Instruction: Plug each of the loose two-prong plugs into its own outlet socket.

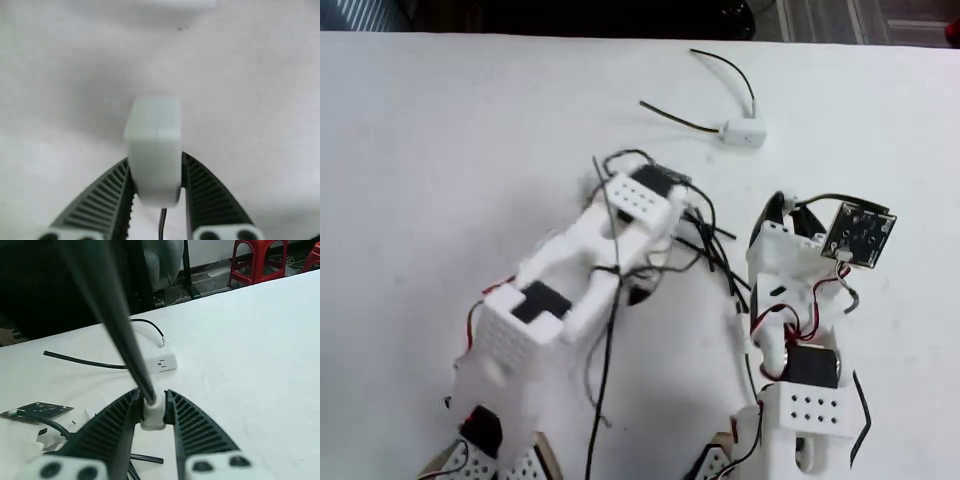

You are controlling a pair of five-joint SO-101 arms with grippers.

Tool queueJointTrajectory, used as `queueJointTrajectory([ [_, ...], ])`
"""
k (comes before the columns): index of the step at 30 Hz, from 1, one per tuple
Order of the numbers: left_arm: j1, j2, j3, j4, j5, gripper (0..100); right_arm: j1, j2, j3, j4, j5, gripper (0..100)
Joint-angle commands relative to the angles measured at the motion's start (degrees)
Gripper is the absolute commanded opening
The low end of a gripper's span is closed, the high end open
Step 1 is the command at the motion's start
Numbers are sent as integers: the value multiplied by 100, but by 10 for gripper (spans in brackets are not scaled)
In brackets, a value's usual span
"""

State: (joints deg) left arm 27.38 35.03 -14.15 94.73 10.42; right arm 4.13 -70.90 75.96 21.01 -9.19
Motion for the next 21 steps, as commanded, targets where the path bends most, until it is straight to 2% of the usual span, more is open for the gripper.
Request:
queueJointTrajectory([
  [1,-822,-127,-229,185,-1881,23,22,-84,-70,-75,9,17],
  [5,-1402,-189,-352,141,-3789,23,22,-84,-70,-75,9,17],
  [9,-1771,-479,-580,149,-4703,31,22,-84,-70,-75,18,17],
  [14,-1833,-840,-308,141,-4905,148,13,-84,-70,-75,18,17],
  [21,-1965,-1437,132,-9,-4712,150,4,-84,-62,-75,18,17],
])
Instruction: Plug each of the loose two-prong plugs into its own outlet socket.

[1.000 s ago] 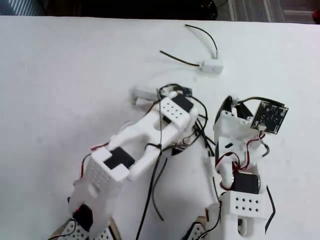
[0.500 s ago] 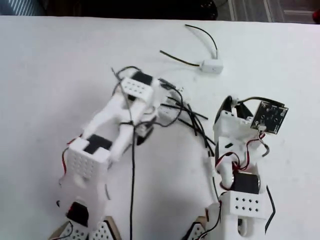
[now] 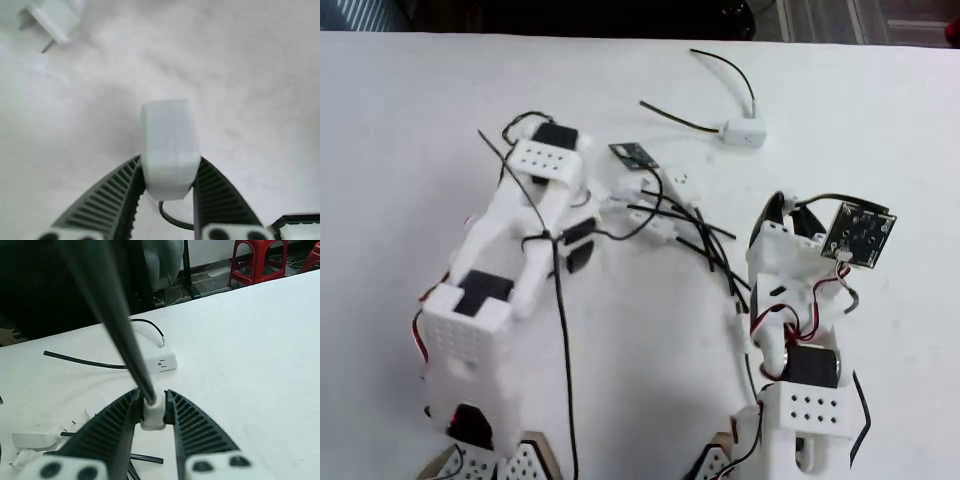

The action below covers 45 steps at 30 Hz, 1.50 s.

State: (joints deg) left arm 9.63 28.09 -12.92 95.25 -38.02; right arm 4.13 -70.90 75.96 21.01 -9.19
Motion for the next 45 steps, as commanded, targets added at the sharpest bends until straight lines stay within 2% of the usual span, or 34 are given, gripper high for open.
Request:
queueJointTrajectory([
  [1,-242,-892,9,-62,149,150,-22,-84,-62,-75,18,17],
  [6,-470,-1411,9,-79,185,151,-136,-75,-44,-75,18,17],
  [12,-514,-1244,220,-70,185,155,-145,-75,-44,-75,18,17],
  [17,-479,-998,607,-149,132,199,-145,-75,-35,-75,18,17],
  [24,-796,-936,-53,-229,176,195,-145,-75,-35,-75,18,17],
  [28,-1015,-936,-105,-536,185,195,-145,-75,-35,-75,18,17],
  [34,-796,-980,-79,-501,193,194,-286,-75,-35,-57,211,17],
  [36,-752,-989,-88,-466,273,167,-523,-75,-62,171,501,17],
  [41,-796,-1235,-18,-422,448,20,-1121,-75,-343,954,730,17],
  [45,-1033,-1956,598,-484,492,23,-1578,-66,-615,1534,949,17],
])
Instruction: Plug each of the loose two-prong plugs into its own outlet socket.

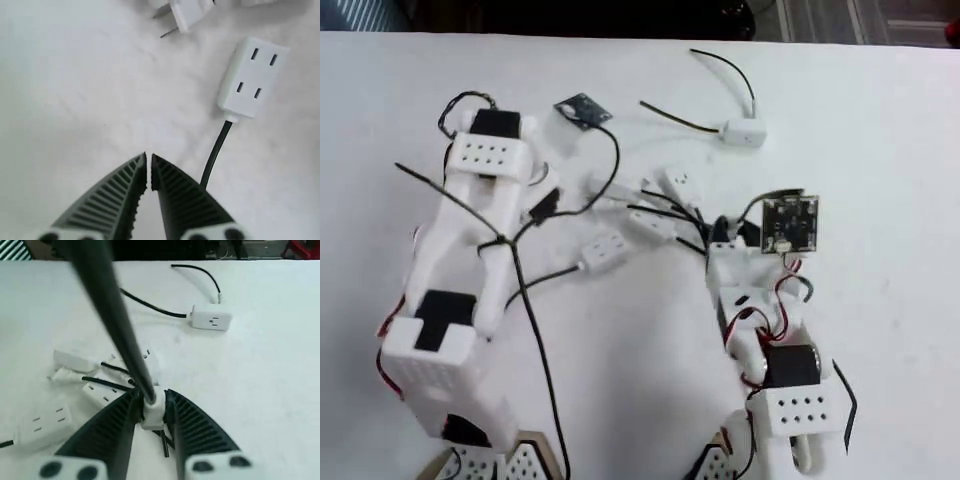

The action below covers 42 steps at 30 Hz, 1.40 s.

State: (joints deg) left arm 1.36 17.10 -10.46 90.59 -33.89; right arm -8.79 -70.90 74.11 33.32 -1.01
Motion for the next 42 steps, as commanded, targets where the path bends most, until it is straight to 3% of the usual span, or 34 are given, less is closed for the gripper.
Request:
queueJointTrajectory([
  [1,-277,-1121,563,-132,141,23,-409,-66,-492,409,211,17],
  [7,-593,-3108,2330,-1152,580,23,-1068,251,-958,945,422,17],
  [12,-998,-4620,3947,-2004,1108,23,-1437,1508,-1644,1024,501,17],
  [18,-1569,-5754,5512,-2699,1196,23,-2035,2791,-2453,980,782,17],
  [23,-1982,-6053,6541,-3376,1204,23,-2273,3899,-3191,980,835,17],
  [30,-2044,-6070,7481,-4343,1486,24,-2387,5226,-3789,673,1169,17],
  [42,-2026,-6062,7657,-4457,1477,25,-2343,6035,-3771,-198,1275,17],
])
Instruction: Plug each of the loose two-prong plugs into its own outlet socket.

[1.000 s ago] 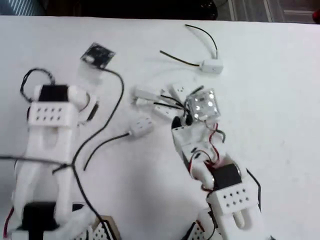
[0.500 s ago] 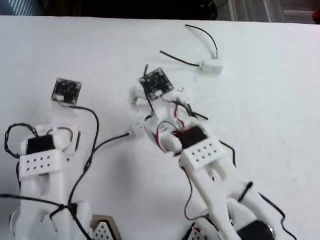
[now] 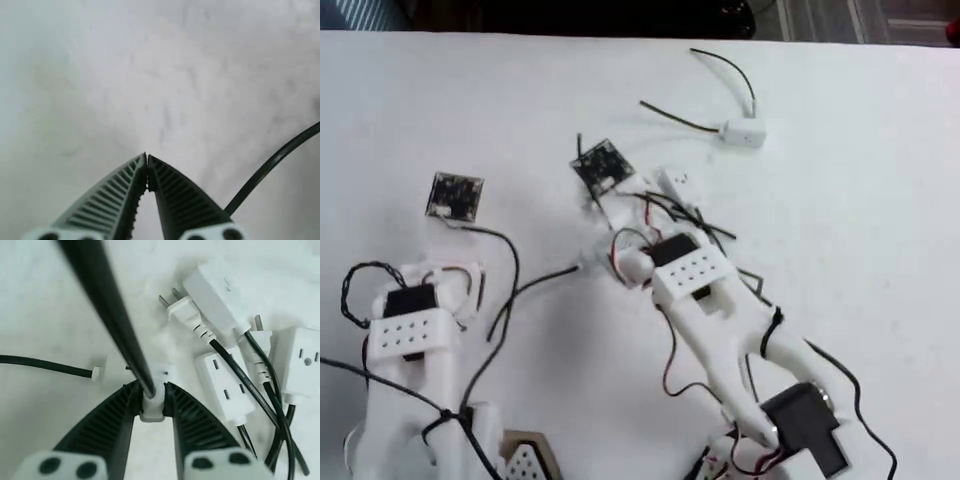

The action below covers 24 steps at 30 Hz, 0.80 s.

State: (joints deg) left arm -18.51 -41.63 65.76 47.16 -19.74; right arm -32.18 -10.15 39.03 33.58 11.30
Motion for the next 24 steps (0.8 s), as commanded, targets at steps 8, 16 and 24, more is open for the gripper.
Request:
queueJointTrajectory([
  [8,-31,-198,53,-105,62,26,22,-40,273,-1147,88,17],
  [16,-31,-189,53,-97,62,26,66,-40,519,-1288,79,17],
  [24,-31,-171,62,-97,62,26,75,92,633,-1297,79,17],
])
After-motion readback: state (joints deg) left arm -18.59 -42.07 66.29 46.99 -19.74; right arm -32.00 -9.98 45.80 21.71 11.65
